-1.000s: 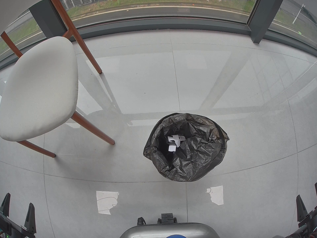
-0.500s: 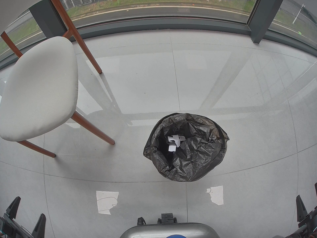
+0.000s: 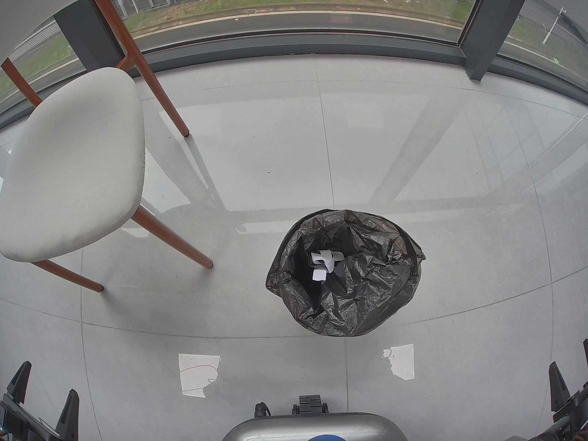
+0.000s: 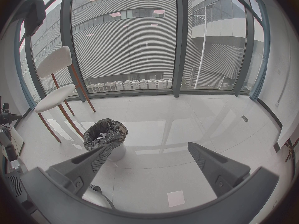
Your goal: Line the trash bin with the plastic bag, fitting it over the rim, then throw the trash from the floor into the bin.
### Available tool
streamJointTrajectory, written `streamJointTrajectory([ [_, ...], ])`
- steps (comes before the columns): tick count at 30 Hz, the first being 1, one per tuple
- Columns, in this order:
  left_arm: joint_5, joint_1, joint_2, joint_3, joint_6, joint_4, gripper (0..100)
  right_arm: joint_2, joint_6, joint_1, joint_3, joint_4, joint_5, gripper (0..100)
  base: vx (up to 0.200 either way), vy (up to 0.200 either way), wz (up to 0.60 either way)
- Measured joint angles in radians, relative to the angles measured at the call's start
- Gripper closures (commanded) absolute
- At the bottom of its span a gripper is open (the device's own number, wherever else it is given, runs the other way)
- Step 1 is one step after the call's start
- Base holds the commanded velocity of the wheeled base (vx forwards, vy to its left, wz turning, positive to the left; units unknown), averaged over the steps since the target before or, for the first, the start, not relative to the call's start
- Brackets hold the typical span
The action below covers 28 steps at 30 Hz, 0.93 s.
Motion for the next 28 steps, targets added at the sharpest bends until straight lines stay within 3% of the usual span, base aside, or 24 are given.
streamJointTrajectory([
  [3,-0.016,0.0,0.0,0.0,0.025,0.004,0,0.0,0.001,0.0,0.0,0.0,0.001,0,0.0,0.0,0.0],
  [8,0.029,0.0,0.0,0.0,0.003,0.071,0,0.001,0.001,0.0,0.0,-0.001,0.003,0,0.0,0.0,0.0],
  [28,0.035,0.0,0.002,0.0,-0.007,0.056,0,0.002,0.0,-0.003,0.0,0.001,0.0,0,0.0,0.0,0.0],
])
